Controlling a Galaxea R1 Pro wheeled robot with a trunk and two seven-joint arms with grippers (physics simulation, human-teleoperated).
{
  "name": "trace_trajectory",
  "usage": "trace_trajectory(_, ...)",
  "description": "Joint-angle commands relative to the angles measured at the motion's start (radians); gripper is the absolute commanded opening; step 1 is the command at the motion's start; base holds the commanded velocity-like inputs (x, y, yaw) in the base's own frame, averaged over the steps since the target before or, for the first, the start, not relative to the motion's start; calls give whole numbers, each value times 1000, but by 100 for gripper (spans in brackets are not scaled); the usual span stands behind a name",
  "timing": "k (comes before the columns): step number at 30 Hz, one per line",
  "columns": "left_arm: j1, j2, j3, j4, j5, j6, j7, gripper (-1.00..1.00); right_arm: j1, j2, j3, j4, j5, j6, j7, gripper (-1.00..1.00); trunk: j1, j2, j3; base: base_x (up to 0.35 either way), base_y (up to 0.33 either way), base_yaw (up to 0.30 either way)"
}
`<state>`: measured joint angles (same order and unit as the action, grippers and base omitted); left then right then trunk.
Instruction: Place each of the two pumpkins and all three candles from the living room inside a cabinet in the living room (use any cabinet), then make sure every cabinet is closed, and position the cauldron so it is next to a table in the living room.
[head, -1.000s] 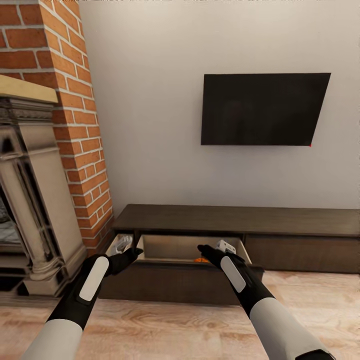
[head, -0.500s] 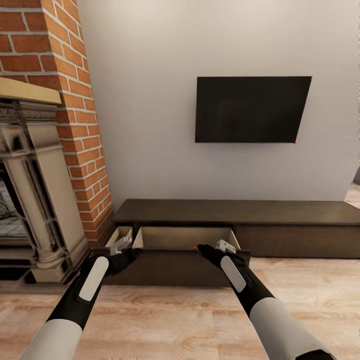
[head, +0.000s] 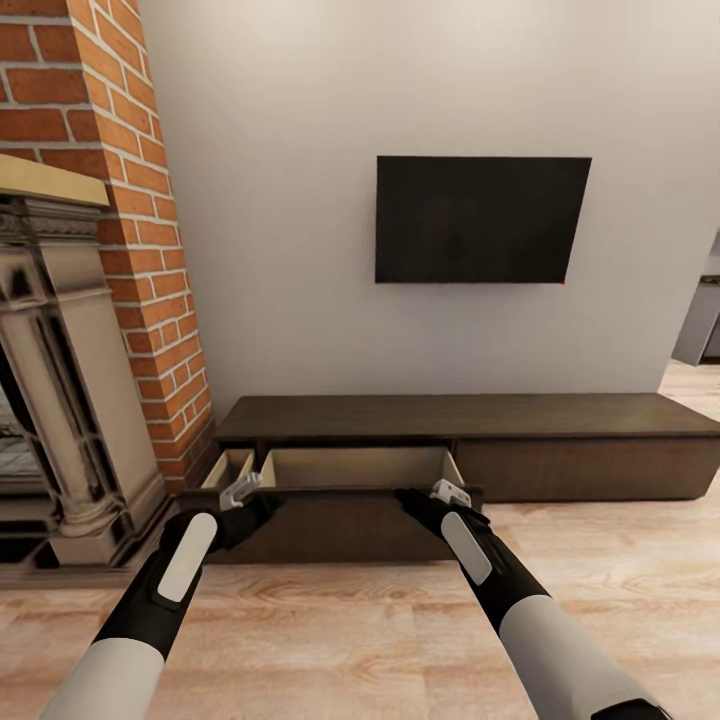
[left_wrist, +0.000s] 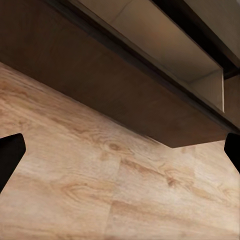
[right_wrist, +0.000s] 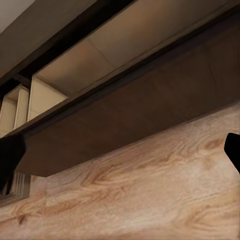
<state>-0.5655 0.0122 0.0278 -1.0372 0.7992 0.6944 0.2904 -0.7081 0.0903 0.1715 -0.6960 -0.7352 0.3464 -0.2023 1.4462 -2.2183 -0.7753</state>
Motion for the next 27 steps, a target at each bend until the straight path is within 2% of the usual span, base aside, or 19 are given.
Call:
trace_trajectory(1,-1,0,1,-1,11,3,9,100,-1,-1,3,-2,-10,2,-9,100,4,-8,-4,-1,0,-3)
trace_trajectory(27,-1,1,2,2,12,-1,6,100,-1,-1,2,-2,-10,0,-8,100,103,-190,-86,0,0,0)
